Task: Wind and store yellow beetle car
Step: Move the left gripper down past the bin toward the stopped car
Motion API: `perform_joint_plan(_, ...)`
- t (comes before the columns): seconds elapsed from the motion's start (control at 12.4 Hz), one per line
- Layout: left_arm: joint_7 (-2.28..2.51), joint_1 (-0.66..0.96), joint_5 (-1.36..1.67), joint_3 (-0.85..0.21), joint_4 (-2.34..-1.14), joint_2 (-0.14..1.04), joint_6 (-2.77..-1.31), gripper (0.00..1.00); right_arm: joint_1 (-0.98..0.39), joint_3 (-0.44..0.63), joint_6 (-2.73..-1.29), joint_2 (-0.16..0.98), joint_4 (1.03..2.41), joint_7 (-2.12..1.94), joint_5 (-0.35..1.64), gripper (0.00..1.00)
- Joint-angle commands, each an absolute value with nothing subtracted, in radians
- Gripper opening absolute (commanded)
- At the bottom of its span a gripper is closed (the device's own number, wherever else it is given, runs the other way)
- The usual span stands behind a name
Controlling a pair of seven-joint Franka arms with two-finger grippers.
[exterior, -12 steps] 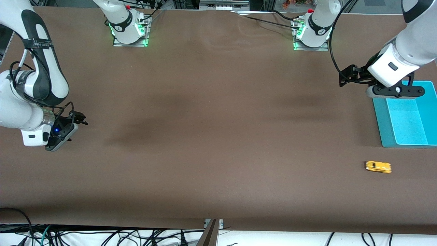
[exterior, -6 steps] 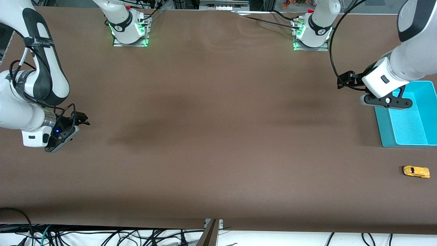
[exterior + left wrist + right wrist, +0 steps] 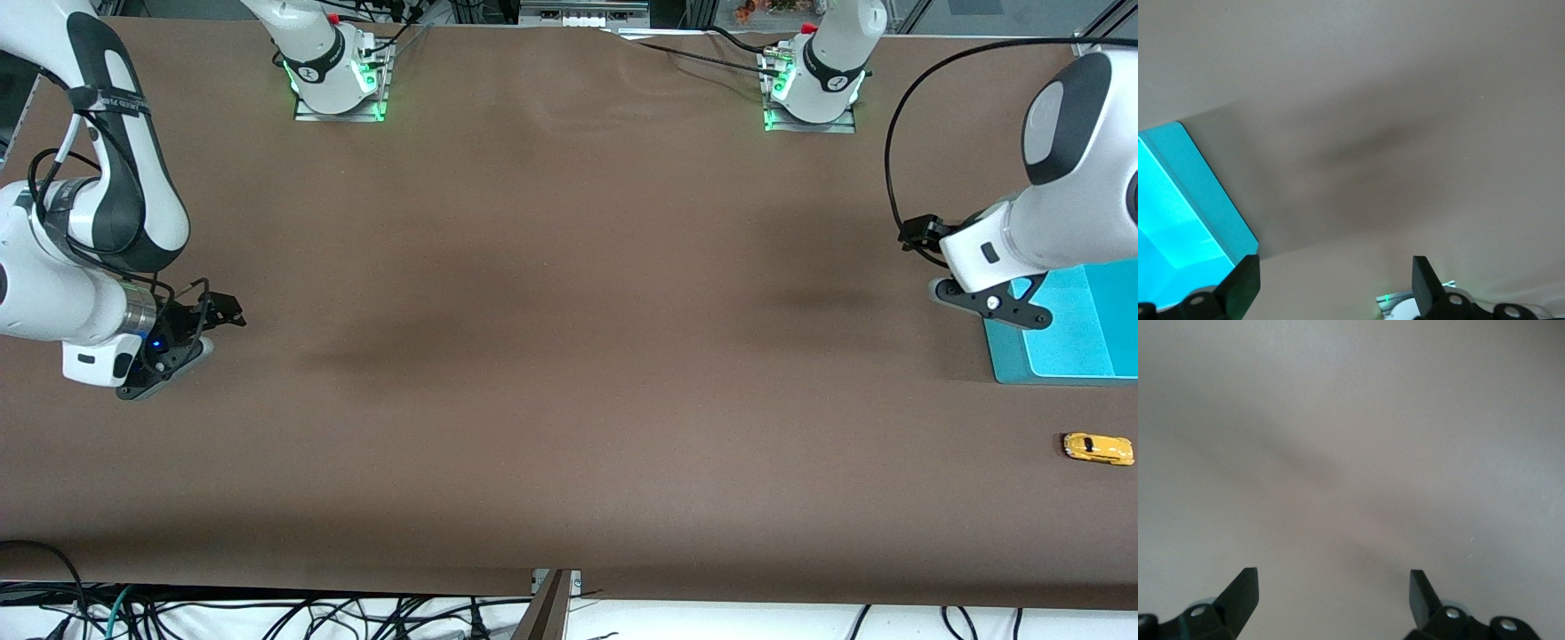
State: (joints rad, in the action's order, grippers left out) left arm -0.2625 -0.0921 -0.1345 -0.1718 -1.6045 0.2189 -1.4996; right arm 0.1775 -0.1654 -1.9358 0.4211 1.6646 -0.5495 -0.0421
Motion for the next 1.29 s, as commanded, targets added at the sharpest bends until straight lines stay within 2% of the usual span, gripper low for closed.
perform_joint_plan(0.0,-0.440,-0.139,-0.192,-0.178,-1.605,0.262,-1.573,1.00,0.123,-0.161,-1.832,0.419,1.596,-0.355,-0.048,1.00)
perform_joint_plan(0.4,-0.471,-0.172,-0.179,-0.186,-1.601,0.282,-1.594,1.00,0.075,-0.163,-1.720,0.414,1.510,-0.120,-0.045,1.00)
perform_joint_plan(0.64,-0.538,-0.190,-0.189,-0.180,-1.574,0.322,-1.601,1.00,0.077,-0.163,-1.677,0.364,1.488,-0.097,-0.031,1.00)
perform_joint_plan(0.97,-0.925,-0.256,-0.219,-0.166,-1.395,0.472,-1.608,1.00,0.077,-0.189,-1.681,0.309,1.483,-0.101,-0.041,1.00)
perform_joint_plan(1.21,-1.347,-0.325,-0.216,-0.166,-1.268,0.578,-1.704,1.00,0.081,-0.181,-1.677,0.207,1.483,-0.094,-0.058,1.00)
